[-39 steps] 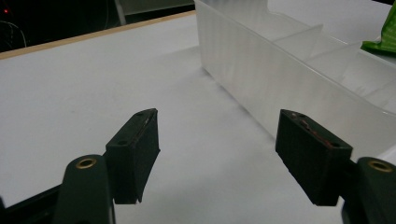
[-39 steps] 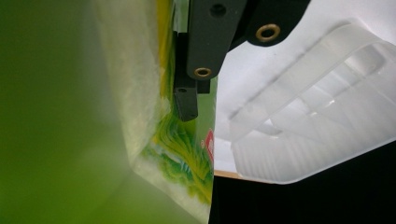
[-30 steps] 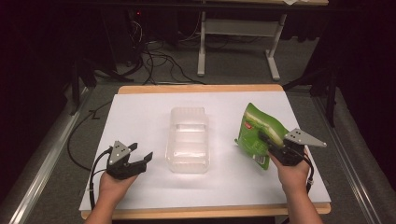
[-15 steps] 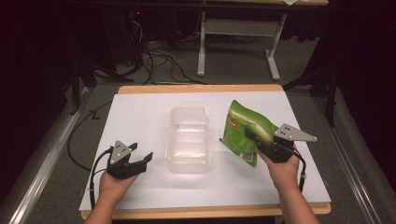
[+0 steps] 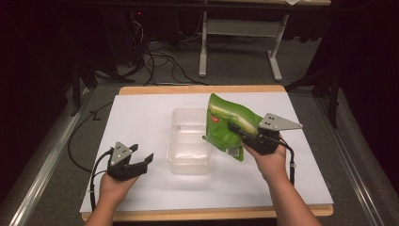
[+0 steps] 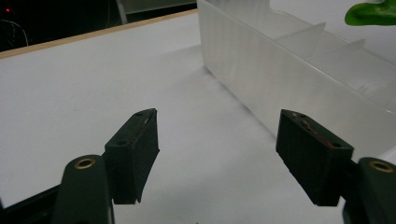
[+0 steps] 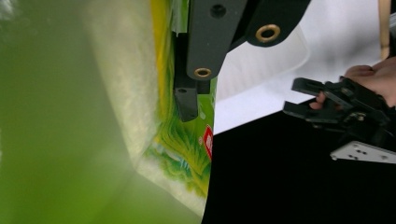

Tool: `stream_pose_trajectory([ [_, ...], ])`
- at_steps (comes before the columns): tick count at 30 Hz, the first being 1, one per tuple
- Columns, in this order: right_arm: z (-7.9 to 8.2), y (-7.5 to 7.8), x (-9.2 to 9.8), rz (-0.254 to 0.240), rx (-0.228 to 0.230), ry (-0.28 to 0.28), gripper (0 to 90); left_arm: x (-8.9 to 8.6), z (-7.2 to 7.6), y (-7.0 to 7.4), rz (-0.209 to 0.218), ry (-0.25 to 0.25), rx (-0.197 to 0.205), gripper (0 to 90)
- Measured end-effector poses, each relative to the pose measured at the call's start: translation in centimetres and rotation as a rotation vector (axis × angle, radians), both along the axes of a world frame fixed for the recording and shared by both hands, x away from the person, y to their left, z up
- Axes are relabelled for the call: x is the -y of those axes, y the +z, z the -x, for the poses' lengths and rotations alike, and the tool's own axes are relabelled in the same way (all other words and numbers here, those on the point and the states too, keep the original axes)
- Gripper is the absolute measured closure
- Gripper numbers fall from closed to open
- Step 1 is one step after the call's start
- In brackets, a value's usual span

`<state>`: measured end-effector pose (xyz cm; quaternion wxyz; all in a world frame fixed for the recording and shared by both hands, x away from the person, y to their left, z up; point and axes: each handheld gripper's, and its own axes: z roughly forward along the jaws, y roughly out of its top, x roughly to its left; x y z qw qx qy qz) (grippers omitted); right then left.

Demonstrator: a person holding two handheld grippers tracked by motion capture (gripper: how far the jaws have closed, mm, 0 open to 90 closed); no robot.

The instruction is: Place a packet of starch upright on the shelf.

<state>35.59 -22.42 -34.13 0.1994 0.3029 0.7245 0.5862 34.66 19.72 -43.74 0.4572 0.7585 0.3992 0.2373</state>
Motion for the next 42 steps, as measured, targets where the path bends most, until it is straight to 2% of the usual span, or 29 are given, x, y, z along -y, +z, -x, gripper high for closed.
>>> stream_pose_trajectory([
  [4,-0.4,0.3,-1.1,-0.007,0.004,0.04,90.0,0.0,0.0,0.0,0.002,0.0,0.0,30.2],
  [5,-0.9,0.4,-1.9,-0.011,0.006,0.071,90.0,-0.1,0.0,0.0,-0.001,-0.002,0.001,30.2],
  [9,-1.7,0.4,-3.5,-0.009,0.003,0.126,90.0,-0.2,0.0,0.0,0.0,0.0,0.0,30.2],
  [10,-1.7,0.4,-3.5,-0.009,0.003,0.126,90.0,-0.2,0.0,0.0,0.0,0.0,0.0,30.2],
  [11,-2.1,0.3,-4.3,-0.006,0.002,0.151,90.0,-0.2,-0.1,0.0,-0.001,0.0,0.0,30.2],
  [14,-2.4,0.1,-5.1,0.0,-0.002,0.172,90.0,-0.3,-0.1,0.0,-0.003,0.001,-0.003,30.2],
  [18,-3.2,-0.4,-6.9,0.009,-0.011,0.243,90.0,-0.3,-0.1,0.0,-0.007,0.001,0.001,30.2],
  [20,-3.3,-0.4,-7.2,0.016,-0.015,0.255,90.0,-0.3,-0.1,-0.1,-0.004,0.003,-0.001,30.2],
  [22,-3.7,-0.7,-8.2,0.028,-0.023,0.29,90.0,-0.4,-0.1,-0.1,-0.006,0.006,0.0,30.2],
  [28,-4.3,-1.6,-8.7,0.032,-0.046,0.317,90.0,-0.4,-0.2,-0.1,-0.01,0.006,-0.002,30.2],
  [32,-4.8,-2.6,-8.8,0.039,-0.081,0.338,90.0,-0.4,-0.1,-0.1,-0.01,0.007,-0.002,30.2],
  [37,-5.1,-3.2,-8.9,0.011,-0.096,0.351,90.0,-0.4,-0.1,-0.1,-0.009,0.009,-0.003,30.2],
  [42,-5.2,-4.0,-9.3,0.013,-0.108,0.356,90.0,-0.4,-0.1,-0.1,-0.009,0.01,-0.002,30.2],
])
